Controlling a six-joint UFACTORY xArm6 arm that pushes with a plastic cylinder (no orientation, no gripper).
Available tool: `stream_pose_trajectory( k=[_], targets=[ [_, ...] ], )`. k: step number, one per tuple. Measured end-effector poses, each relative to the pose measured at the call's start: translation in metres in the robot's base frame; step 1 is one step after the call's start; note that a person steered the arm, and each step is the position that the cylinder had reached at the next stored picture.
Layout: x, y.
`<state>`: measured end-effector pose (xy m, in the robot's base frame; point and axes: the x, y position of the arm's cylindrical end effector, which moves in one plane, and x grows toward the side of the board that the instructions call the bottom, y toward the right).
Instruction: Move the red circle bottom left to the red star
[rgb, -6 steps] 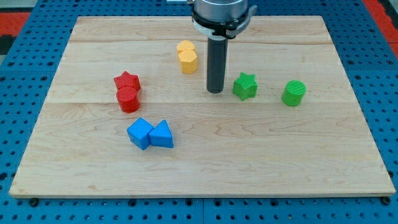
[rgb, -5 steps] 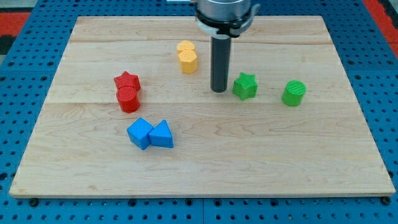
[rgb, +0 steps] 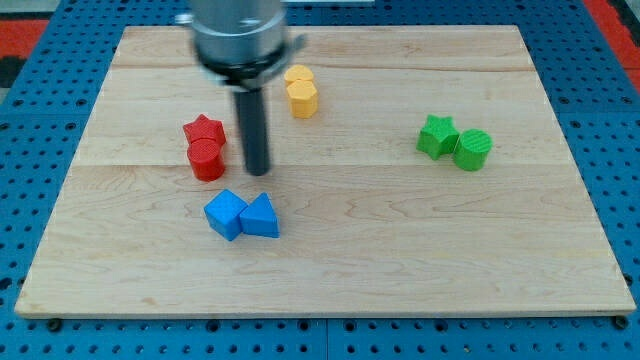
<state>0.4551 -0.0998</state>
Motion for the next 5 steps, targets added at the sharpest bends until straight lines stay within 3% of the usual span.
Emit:
stream_pose_trajectory(
  k=[1, 2, 5],
  targets=[
    [0.013, -0.012],
    [0.013, -0.068],
    [0.002, -0.140]
  ],
)
